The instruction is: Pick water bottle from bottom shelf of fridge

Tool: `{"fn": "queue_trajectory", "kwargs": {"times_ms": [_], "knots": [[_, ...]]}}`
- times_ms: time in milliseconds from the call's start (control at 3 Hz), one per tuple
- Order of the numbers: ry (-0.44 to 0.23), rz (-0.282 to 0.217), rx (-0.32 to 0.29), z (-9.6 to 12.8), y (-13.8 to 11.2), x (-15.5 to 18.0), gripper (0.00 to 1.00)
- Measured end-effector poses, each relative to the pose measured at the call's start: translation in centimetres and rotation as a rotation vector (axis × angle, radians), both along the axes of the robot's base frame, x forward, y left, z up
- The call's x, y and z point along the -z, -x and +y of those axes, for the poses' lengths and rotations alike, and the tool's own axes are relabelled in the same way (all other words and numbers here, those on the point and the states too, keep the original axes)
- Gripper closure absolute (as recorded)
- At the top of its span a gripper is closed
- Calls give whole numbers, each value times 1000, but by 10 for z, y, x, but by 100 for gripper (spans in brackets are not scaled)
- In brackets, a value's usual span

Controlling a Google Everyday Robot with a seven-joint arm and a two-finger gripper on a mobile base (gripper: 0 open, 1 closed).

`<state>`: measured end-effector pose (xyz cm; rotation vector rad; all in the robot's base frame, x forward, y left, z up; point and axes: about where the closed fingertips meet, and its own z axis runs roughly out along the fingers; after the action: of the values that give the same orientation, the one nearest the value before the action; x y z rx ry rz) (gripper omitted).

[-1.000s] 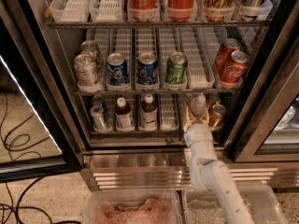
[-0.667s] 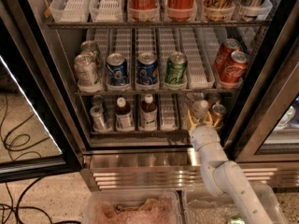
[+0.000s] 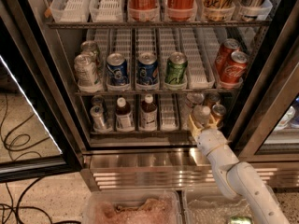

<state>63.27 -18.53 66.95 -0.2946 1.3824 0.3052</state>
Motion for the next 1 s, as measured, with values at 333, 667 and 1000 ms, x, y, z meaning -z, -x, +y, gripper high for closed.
{"fn": "queue_trajectory", "kwargs": {"times_ms": [333, 667, 1000], "knots": [[7, -131, -45, 15, 4, -22, 100], [17, -180, -61, 21, 7, -30, 100], [17, -180, -61, 21, 7, -30, 100]]}}
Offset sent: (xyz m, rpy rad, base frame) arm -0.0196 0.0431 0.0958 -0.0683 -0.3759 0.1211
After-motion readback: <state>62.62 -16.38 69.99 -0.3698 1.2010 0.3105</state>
